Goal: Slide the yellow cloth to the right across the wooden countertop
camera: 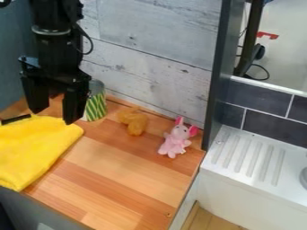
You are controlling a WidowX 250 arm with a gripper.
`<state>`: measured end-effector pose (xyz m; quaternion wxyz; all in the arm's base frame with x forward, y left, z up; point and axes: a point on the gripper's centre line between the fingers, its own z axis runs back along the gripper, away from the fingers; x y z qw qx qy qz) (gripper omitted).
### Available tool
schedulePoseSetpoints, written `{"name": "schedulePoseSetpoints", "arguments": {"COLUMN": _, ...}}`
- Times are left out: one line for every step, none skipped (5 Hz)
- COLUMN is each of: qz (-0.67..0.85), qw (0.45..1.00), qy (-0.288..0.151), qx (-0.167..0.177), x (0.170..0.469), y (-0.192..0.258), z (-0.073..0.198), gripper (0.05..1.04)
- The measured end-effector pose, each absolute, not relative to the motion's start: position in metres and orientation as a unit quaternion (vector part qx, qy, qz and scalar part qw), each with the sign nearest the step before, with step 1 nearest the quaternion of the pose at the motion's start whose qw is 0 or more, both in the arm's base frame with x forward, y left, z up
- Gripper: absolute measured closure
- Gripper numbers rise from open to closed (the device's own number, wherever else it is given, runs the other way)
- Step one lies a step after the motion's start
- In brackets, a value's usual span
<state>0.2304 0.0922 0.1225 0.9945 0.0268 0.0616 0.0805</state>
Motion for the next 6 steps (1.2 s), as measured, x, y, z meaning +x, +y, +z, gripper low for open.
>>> {"name": "schedulePoseSetpoints", "arguments": {"qz": 0.077, "qw": 0.994, "qy": 0.074, "qx": 0.024, "x": 0.228, "y": 0.092, "z": 0.116, "gripper": 0.083}}
{"name": "schedulePoseSetpoints", "arguments": {"qz": 0.069, "qw": 0.994, "qy": 0.064, "qx": 0.046, "x": 0.221, "y": 0.120, "z": 0.111, "gripper": 0.083}}
{"name": "schedulePoseSetpoints", "arguments": {"qz": 0.061, "qw": 0.995, "qy": 0.050, "qx": 0.066, "x": 0.218, "y": 0.142, "z": 0.109, "gripper": 0.083}}
{"name": "schedulePoseSetpoints", "arguments": {"qz": 0.047, "qw": 0.995, "qy": 0.042, "qx": 0.076, "x": 0.215, "y": 0.167, "z": 0.089, "gripper": 0.083}}
{"name": "schedulePoseSetpoints", "arguments": {"qz": 0.032, "qw": 0.995, "qy": 0.056, "qx": 0.082, "x": 0.221, "y": 0.182, "z": 0.068, "gripper": 0.083}}
{"name": "schedulePoseSetpoints", "arguments": {"qz": 0.035, "qw": 0.992, "qy": 0.078, "qx": 0.090, "x": 0.226, "y": 0.192, "z": 0.055, "gripper": 0.083}}
